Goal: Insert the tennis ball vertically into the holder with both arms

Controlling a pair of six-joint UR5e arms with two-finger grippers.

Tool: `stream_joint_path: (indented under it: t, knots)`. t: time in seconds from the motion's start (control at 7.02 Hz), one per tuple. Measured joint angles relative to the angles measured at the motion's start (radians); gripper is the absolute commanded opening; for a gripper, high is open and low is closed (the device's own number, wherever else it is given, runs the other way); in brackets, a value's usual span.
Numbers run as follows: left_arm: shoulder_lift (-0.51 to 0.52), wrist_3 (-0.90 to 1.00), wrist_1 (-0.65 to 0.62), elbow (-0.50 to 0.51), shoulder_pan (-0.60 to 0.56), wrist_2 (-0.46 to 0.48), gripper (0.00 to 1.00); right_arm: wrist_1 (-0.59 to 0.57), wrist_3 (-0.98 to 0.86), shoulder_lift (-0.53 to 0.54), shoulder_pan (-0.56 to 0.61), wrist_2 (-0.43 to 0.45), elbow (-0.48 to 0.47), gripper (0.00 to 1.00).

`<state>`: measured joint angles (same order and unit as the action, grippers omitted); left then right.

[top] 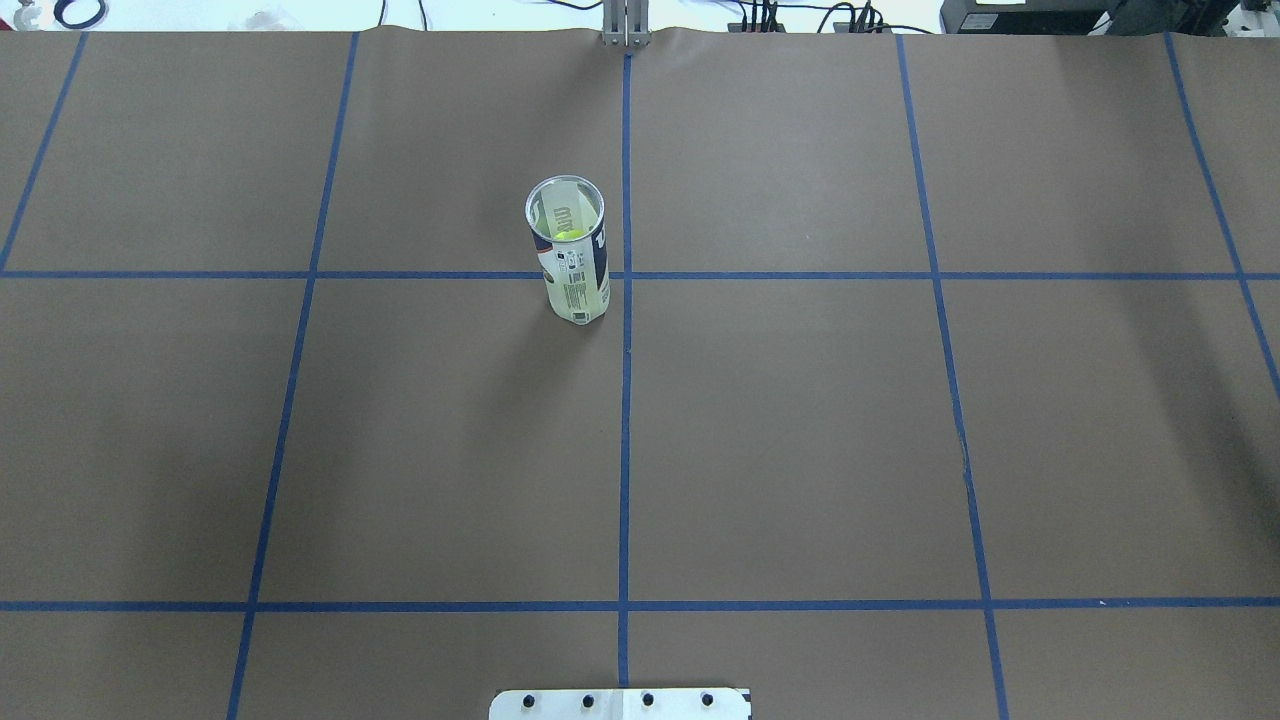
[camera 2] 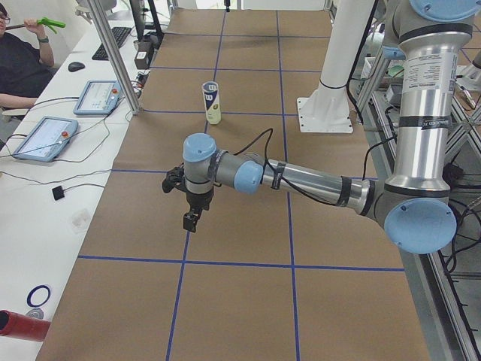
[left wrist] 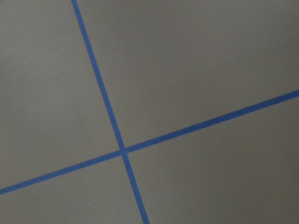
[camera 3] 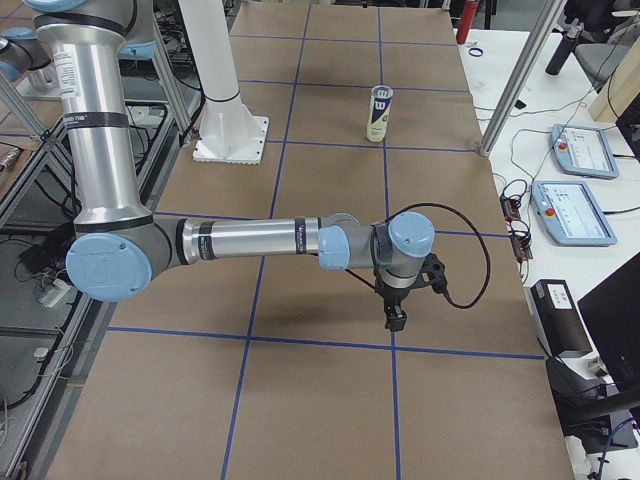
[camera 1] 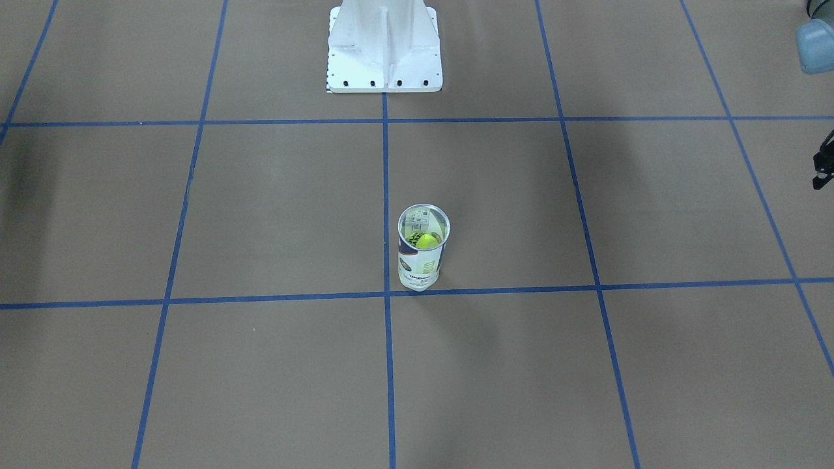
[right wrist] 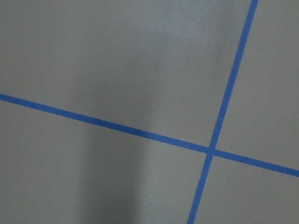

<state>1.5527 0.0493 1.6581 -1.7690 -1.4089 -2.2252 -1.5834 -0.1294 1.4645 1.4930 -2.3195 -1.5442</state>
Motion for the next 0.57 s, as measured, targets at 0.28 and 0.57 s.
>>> stream_joint_path:
  t: [0.28, 0.57]
  knots:
    - [-0.019, 0.052, -0.057, 0.000, -0.059, -0.056, 0.99, 0.003, -0.005, 0.026, 0.022, 0.006, 0.000, 0.99]
    - [0.001, 0.059, -0.143, 0.003, -0.087, -0.066, 0.99, -0.008, -0.006, 0.055, 0.077, -0.011, -0.002, 0.99]
